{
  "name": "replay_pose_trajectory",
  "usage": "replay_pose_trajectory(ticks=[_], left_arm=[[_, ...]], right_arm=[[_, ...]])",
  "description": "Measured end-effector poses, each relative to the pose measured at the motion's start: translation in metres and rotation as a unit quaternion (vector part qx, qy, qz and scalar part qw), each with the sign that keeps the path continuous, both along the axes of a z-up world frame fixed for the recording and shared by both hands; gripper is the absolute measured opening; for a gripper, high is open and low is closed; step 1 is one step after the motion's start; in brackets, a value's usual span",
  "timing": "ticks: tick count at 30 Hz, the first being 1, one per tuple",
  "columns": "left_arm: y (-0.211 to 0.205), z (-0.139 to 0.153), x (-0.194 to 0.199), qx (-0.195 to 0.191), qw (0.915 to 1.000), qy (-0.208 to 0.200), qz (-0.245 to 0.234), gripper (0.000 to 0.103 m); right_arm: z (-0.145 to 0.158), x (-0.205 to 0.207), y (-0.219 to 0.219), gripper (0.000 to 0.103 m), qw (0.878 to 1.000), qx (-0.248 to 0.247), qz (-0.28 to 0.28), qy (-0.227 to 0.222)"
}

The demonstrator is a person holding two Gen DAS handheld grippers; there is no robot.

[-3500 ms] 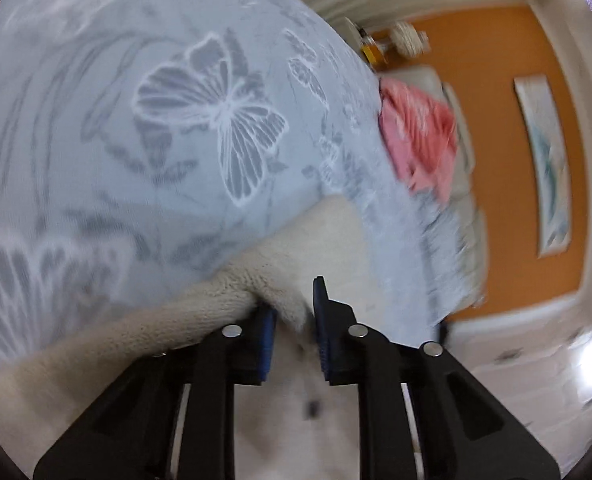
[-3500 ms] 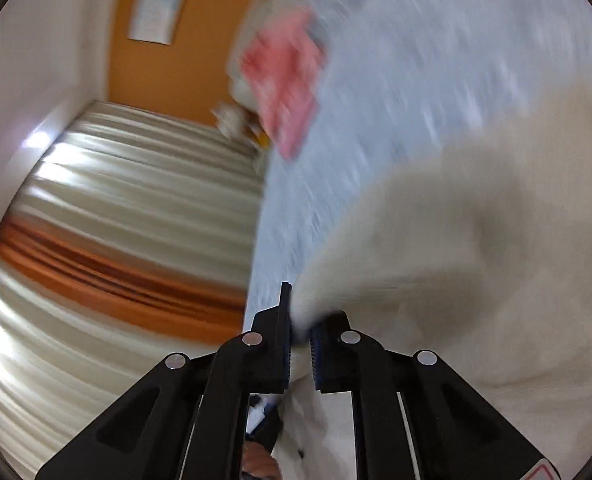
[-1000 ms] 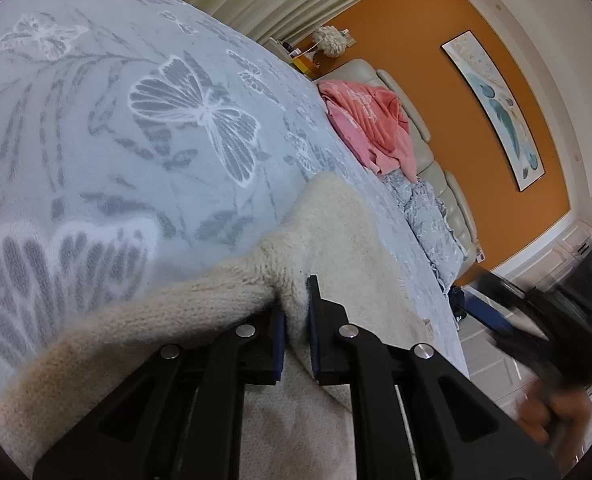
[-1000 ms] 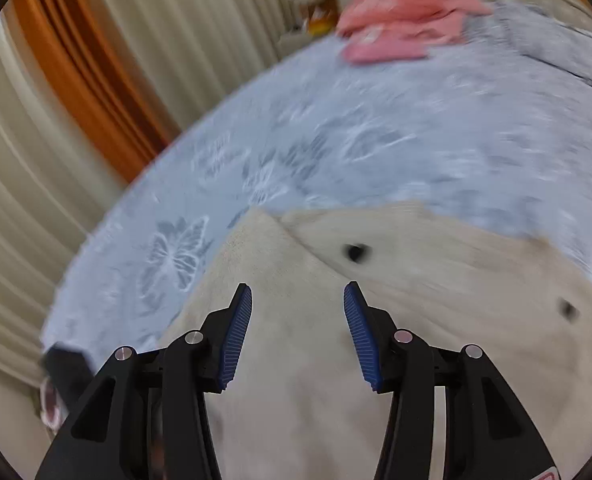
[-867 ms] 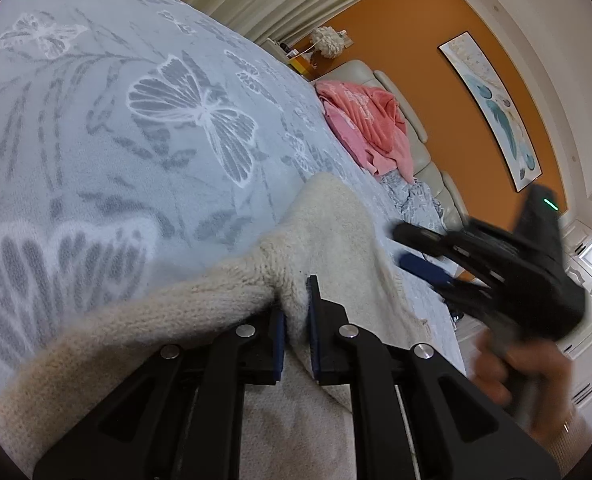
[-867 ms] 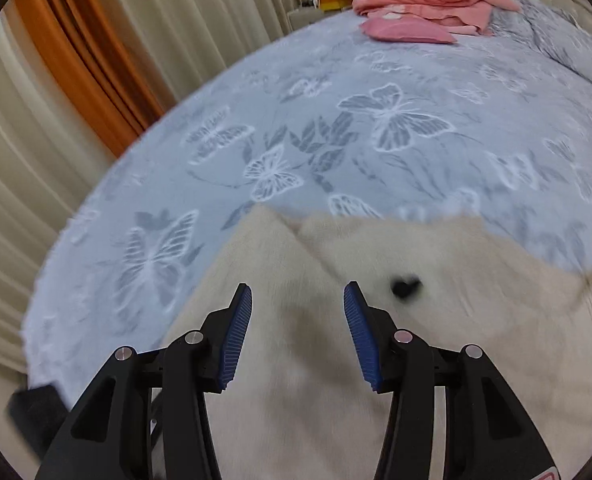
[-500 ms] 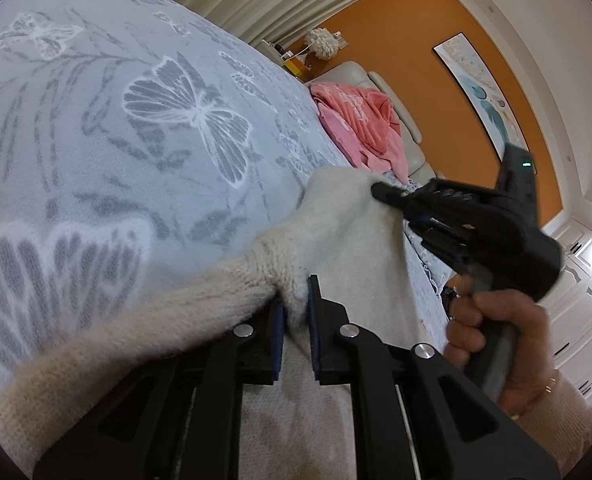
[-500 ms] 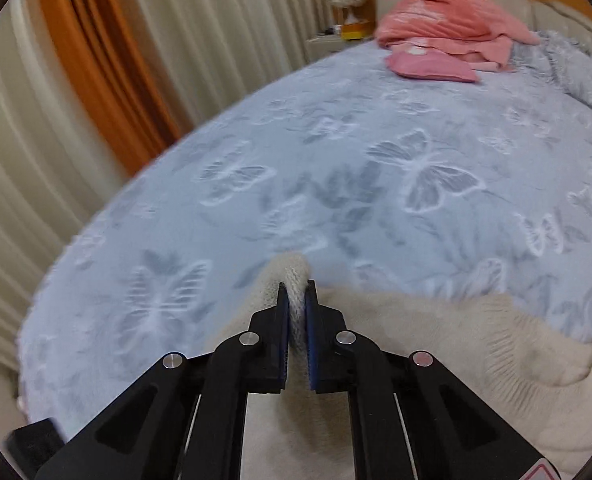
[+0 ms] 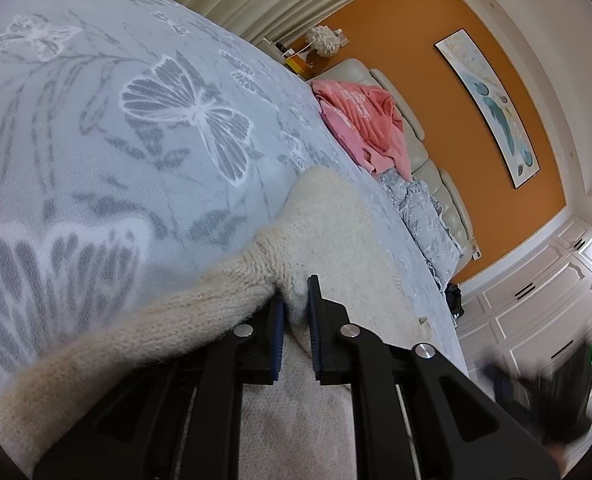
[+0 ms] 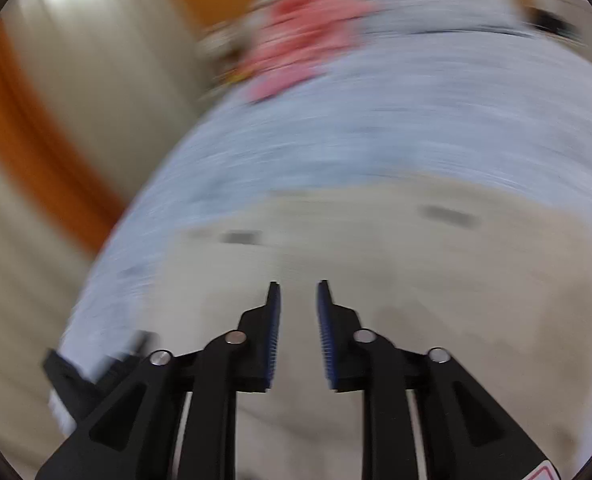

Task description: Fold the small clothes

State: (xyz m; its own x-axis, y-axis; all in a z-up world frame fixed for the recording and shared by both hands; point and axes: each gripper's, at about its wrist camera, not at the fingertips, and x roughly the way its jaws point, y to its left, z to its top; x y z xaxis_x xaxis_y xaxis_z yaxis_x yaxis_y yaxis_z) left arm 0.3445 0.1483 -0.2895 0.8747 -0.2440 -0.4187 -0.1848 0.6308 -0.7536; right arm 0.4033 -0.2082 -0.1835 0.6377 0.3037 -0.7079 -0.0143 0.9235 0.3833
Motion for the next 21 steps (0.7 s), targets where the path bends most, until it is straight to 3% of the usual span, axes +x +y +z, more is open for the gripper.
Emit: replay_pose_trajectory(ticks=[3,7,11,12,13,15,18,20,21], left_arm=[[0.0,0.0,0.002,0.003,1.0,0.002,0.0,0.011],[-0.001,0.001,0.003,0.004,1.0,0.004,0.0,0.011],[-0.001,0.001,0.006,0.005,1.0,0.007,0.001,0.011],[-0.001,0.0,0.006,0.004,1.0,0.007,0.001,0.011],[-0.001,0.001,0.007,0.004,1.0,0.007,0.0,0.011],[-0.001,0.001,0.006,0.004,1.0,0.006,0.0,0.011],[-0.002,0.0,0.008,0.004,1.0,0.006,-0.001,0.011],[-0.002,-0.002,0.011,0.004,1.0,0.004,-0.004,0.011],[-0.002,-0.002,0.012,0.004,1.0,0.005,-0.004,0.011]], right_arm=[[-0.007,-0.056,-0.083,0.051,0.993,-0.022,-0.114,0.028],[-0.024,-0.068,-0.121,0.052,0.988,0.033,-0.145,0.044],[-0.035,-0.047,-0.119,0.052,0.987,0.087,-0.129,0.045],[-0.039,-0.041,-0.117,0.046,0.987,0.092,-0.123,0.05],[-0.046,-0.034,-0.114,0.005,0.987,0.098,-0.114,0.057],[-0.045,-0.038,-0.119,0.005,0.987,0.1,-0.117,0.047],[-0.039,-0.054,-0.129,0.004,0.989,0.057,-0.132,0.019],[-0.069,-0.057,-0.146,0.002,0.986,0.066,-0.142,0.053],[-0.077,-0.059,-0.149,0.0,0.986,0.081,-0.136,0.047]])
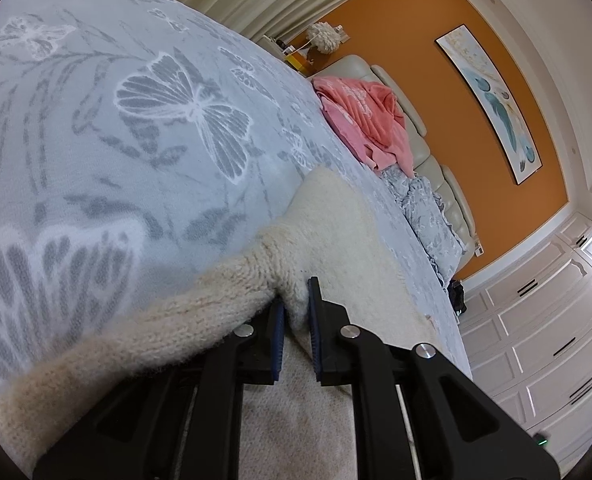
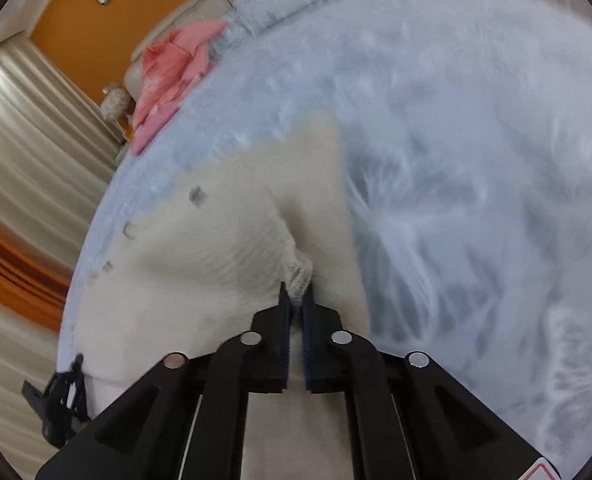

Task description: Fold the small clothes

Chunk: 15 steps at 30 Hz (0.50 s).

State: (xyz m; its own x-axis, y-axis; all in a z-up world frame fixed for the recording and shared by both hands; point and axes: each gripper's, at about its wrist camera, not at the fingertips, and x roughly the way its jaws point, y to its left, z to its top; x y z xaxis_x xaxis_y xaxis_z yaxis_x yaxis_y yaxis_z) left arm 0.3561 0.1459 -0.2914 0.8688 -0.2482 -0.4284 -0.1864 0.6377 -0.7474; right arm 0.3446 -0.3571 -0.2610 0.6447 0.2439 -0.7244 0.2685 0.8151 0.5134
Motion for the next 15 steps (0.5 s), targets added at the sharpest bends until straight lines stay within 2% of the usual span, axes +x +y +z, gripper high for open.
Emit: replay_pose_trajectory(ticks=[2,4,6,7,8,10,11,12,13,14,15], left_arm=[[0.0,0.0,0.001,0.001,1.0,0.002,0.0,0.011],[-0.001,0.001,0.003,0.004,0.9999,0.012,0.0,0.011],[-0.001,0.004,0.006,0.003,0.9997,0.023,-0.002,0.011],[0.001,0.007,0.008,0.001,0.9993,0.036,-0.008,0.011],[0.001,0.011,0.007,0.008,0.9983,0.055,-0.015,0.012],[0.0,0.026,-0.012,0.025,0.9954,0.088,-0.028,0.018],[0.002,0.033,-0.029,0.026,0.9951,0.091,-0.029,0.023],[0.009,0.043,-0.06,0.018,0.9959,0.084,-0.031,0.039],[0.015,0.048,-0.079,0.009,0.9961,0.083,-0.027,0.063],[0.024,0.051,-0.102,-0.004,0.9958,0.09,-0.016,0.071],[0.034,0.052,-0.123,-0.021,0.9947,0.1,-0.002,0.085]], right_arm=[[0.006,0.0,-0.001,0.006,1.0,0.009,0.01,-0.005],[0.026,-0.006,0.001,0.016,1.0,0.016,0.008,0.004],[0.047,-0.024,-0.002,0.021,1.0,0.014,0.007,-0.002],[0.059,-0.046,-0.005,0.026,1.0,0.011,0.011,0.0],[0.066,-0.064,-0.008,0.035,1.0,0.008,0.012,0.005],[0.07,-0.101,-0.016,0.049,0.999,0.023,0.022,0.019],[0.068,-0.125,-0.018,0.05,0.998,0.029,0.036,0.037],[0.063,-0.148,-0.018,0.05,0.997,0.026,0.047,0.059],[0.057,-0.171,-0.016,0.05,0.995,0.019,0.056,0.08],[0.052,-0.19,-0.013,0.05,0.993,0.016,0.064,0.1],[0.047,-0.206,-0.011,0.051,0.99,0.024,0.072,0.117]])
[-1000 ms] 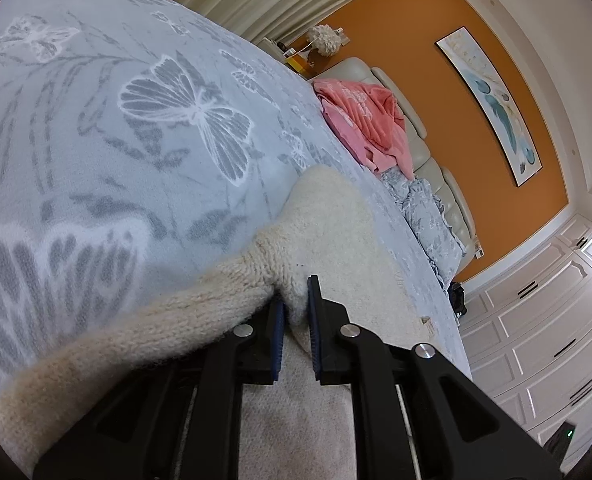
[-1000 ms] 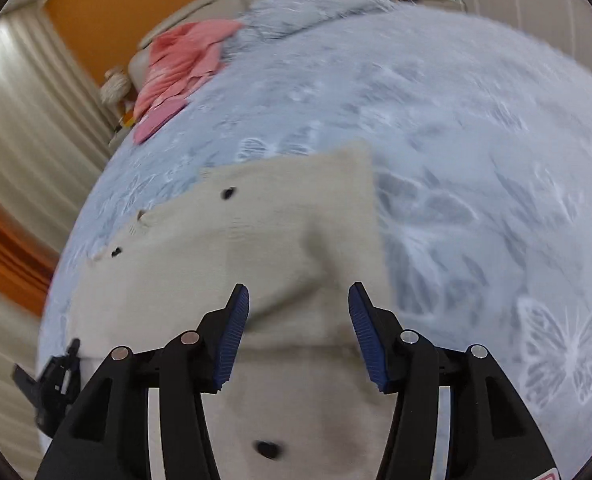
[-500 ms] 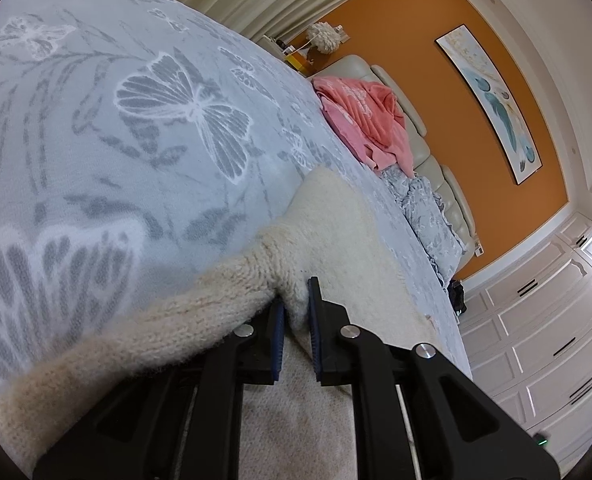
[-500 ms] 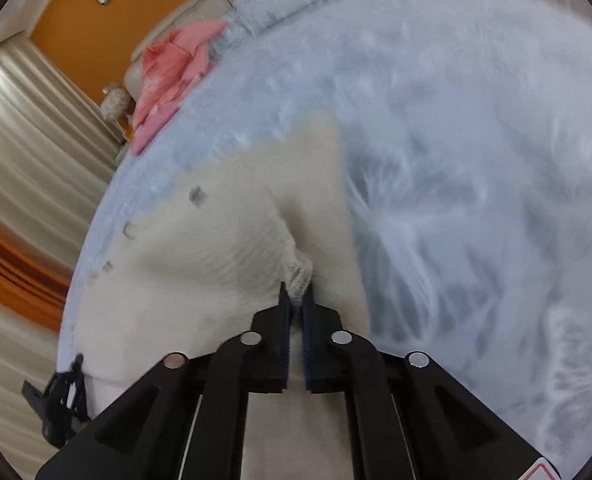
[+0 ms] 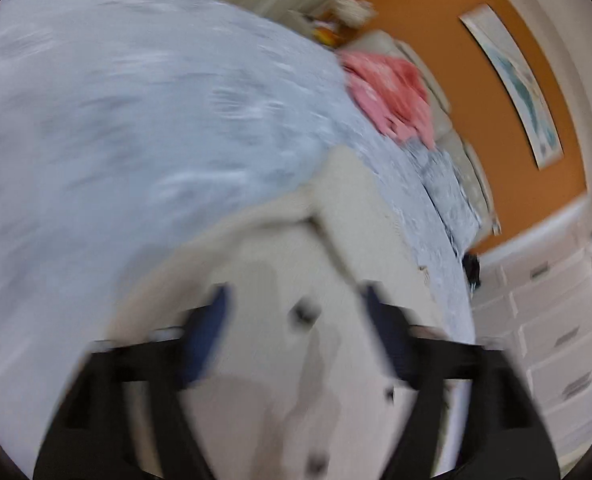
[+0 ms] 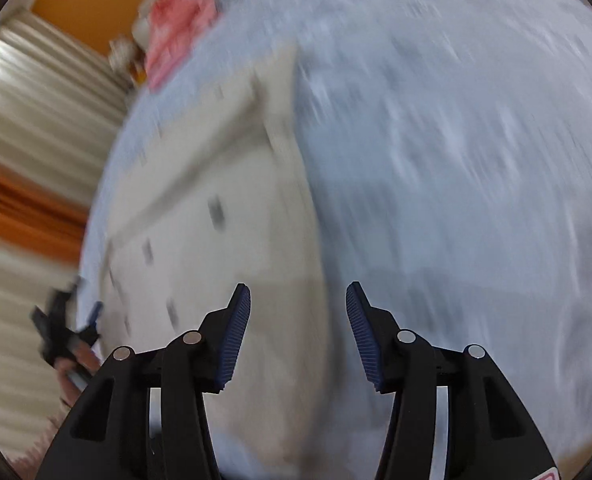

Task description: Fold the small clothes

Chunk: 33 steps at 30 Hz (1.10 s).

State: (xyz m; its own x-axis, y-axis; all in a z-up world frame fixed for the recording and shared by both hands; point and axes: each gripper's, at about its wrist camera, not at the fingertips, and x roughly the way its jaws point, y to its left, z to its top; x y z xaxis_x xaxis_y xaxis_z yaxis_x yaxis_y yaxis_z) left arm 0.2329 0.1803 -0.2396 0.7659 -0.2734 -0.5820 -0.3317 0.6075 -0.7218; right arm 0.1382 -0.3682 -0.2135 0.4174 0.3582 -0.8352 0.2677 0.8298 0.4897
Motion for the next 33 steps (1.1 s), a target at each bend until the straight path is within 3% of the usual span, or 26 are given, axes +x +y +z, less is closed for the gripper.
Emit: replay_pose_trajectory(ticks=[3,6,9,12,16,17,18,19,21,22,25,29,33], left_arm=[[0.033,-0.011,-0.06,-0.073,0.9959,0.042,0.034,0.087],[0.046,-0.015,-0.095,-0.072,0.9931,0.079,0.05,0.089],[0.041,-0.02,-0.108,-0.083,0.9919,0.088,0.038,0.092],[0.028,-0.022,-0.106,-0.099,0.9906,0.091,0.025,0.097],[0.009,-0.02,-0.096,-0.047,0.9938,0.1,0.009,0.097],[0.005,-0.019,-0.095,-0.036,0.9939,0.104,0.002,0.095],[0.002,-0.018,-0.093,-0.031,0.994,0.104,-0.008,0.077],[-0.002,-0.02,-0.089,-0.041,0.9927,0.108,-0.034,0.041],[-0.005,-0.028,-0.088,-0.078,0.9864,0.135,-0.051,0.014],[-0.005,-0.03,-0.09,-0.095,0.9843,0.14,-0.049,0.013],[-0.002,-0.013,-0.102,-0.087,0.9876,0.122,-0.046,0.012],[-0.005,0.018,-0.118,-0.07,0.9903,0.092,-0.077,0.011],[-0.009,0.046,-0.146,-0.085,0.9892,0.066,-0.1,0.01]], right_arm=[[-0.012,-0.032,0.004,0.051,0.998,0.05,-0.002,0.027],[-0.025,-0.044,0.021,0.058,0.991,0.117,0.003,0.063],[-0.038,-0.041,0.044,0.06,0.987,0.132,0.022,0.089],[-0.041,-0.035,0.064,0.062,0.989,0.109,0.029,0.092],[-0.041,-0.031,0.068,0.062,0.989,0.121,0.002,0.08],[-0.041,-0.031,0.071,0.056,0.99,0.116,-0.003,0.081],[-0.04,-0.029,0.073,0.046,0.992,0.101,-0.004,0.077],[-0.039,-0.03,0.074,0.012,0.993,0.092,0.0,0.076],[-0.031,-0.032,0.075,0.009,0.994,0.085,-0.001,0.064],[-0.026,-0.035,0.071,0.009,0.996,0.076,-0.004,0.05],[0.001,-0.048,0.061,0.007,0.997,0.071,-0.028,0.007],[0.042,-0.069,0.041,0.006,0.996,0.054,-0.043,-0.047],[0.064,-0.097,0.023,0.006,0.995,0.052,-0.05,-0.073]])
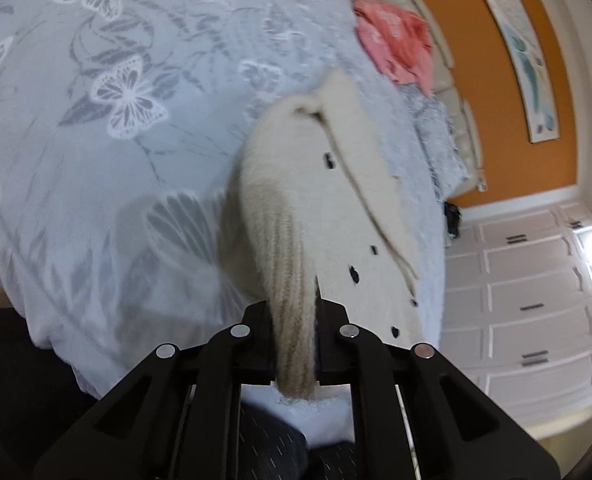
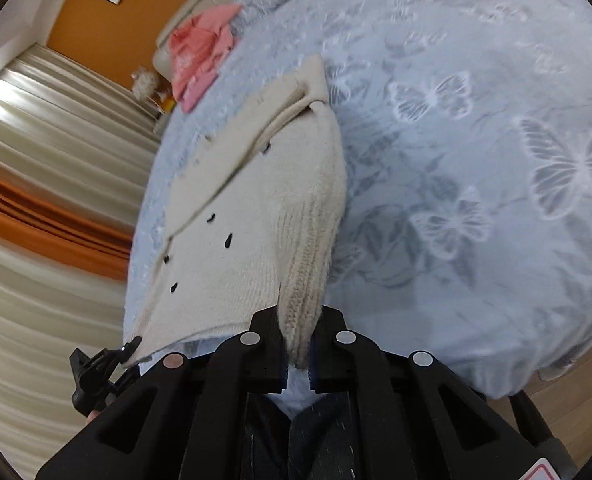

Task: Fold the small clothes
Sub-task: 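Lift the ribbed hem with both tools and fold it toward the collar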

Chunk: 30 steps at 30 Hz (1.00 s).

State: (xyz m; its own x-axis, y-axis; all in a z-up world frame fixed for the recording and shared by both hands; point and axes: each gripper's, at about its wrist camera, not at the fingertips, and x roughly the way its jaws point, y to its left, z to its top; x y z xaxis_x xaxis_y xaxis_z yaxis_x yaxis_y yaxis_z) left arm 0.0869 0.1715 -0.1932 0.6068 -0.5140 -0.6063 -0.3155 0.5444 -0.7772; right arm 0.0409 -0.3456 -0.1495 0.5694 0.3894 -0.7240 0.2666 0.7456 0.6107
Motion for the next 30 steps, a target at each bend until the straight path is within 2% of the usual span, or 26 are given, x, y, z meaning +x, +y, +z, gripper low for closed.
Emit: replay_pose_trajectory(ticks=[6,9,14,17,23,30], left_arm=[[-0.009,0.02,-0.053,-0.011,0.9996,-0.001,-0.025,0.01],[-0.007,0.029,-0.094,-0.004,0.9997,0.0,-0.024,0.009],[-0.004,0.045,-0.134,0.015,0.9994,-0.01,-0.03,0.009],[-0.008,0.045,-0.143,0.028,0.9986,-0.009,-0.043,0.009],[-0.014,0.044,-0.148,0.027,0.9987,-0.006,-0.044,0.008],[-0.012,0.047,-0.153,0.034,0.9984,-0.008,-0.045,0.008]], right_arm=[[0.009,-0.064,-0.01,0.006,1.0,-0.023,0.012,0.009],[0.012,-0.097,-0.009,0.006,0.999,-0.037,0.017,0.014],[0.022,-0.131,0.009,0.006,0.993,-0.11,0.049,0.02],[0.026,-0.138,0.016,0.006,0.989,-0.13,0.062,0.018],[0.033,-0.144,0.022,0.006,0.989,-0.134,0.059,0.01],[0.039,-0.148,0.031,0.006,0.979,-0.191,0.072,0.016]])
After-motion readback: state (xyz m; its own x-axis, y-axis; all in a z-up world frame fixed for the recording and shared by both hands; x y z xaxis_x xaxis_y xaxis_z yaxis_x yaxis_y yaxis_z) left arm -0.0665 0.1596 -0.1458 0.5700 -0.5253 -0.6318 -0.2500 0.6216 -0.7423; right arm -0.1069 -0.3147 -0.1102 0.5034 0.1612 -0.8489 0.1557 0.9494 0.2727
